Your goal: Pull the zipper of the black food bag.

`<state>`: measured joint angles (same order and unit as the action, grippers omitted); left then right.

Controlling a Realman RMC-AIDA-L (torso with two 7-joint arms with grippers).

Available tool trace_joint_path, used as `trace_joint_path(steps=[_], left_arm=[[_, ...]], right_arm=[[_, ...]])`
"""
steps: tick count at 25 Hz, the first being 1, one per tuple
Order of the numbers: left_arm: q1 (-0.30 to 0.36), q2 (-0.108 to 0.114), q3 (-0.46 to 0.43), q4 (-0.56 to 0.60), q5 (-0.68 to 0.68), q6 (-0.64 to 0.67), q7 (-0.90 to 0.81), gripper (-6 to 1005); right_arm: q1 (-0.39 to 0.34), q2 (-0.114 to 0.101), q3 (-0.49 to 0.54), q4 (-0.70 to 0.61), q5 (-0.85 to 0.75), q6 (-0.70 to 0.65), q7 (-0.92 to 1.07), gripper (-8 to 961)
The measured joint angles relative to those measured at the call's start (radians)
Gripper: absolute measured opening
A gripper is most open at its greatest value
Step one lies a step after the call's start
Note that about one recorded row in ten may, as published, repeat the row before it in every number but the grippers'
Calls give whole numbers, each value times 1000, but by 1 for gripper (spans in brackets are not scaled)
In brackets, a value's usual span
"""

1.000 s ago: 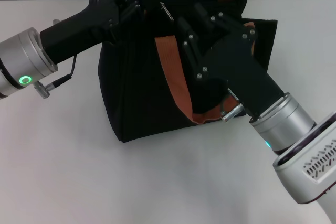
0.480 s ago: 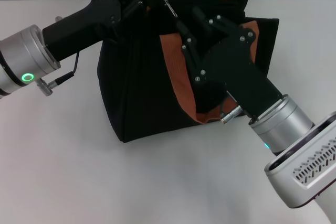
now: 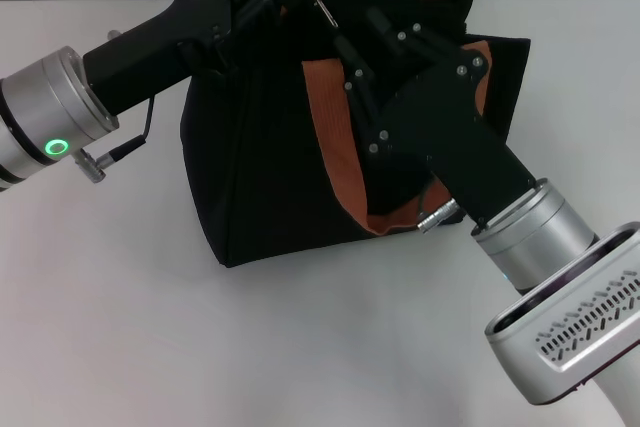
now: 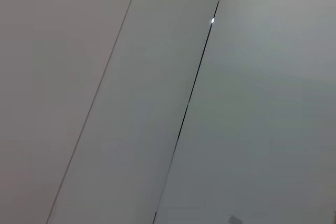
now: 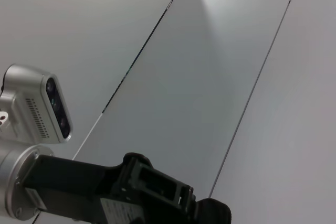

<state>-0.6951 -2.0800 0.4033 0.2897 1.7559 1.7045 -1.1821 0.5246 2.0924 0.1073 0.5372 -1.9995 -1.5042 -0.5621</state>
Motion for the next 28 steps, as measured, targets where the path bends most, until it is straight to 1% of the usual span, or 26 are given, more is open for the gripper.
trace_joint_path(steps=[9, 14, 28], left_arm=[[-3, 0, 0, -1, 0, 0, 1, 95], [-4, 0, 0, -3, 0, 0, 2, 95], [-5, 0, 1, -9, 0, 10, 32, 96]], right_arm=[[9, 0, 26, -5, 0, 4, 0, 254], [20, 0, 18, -6, -12, 5, 0, 254], [20, 0, 25, -10, -22, 21, -1, 256]])
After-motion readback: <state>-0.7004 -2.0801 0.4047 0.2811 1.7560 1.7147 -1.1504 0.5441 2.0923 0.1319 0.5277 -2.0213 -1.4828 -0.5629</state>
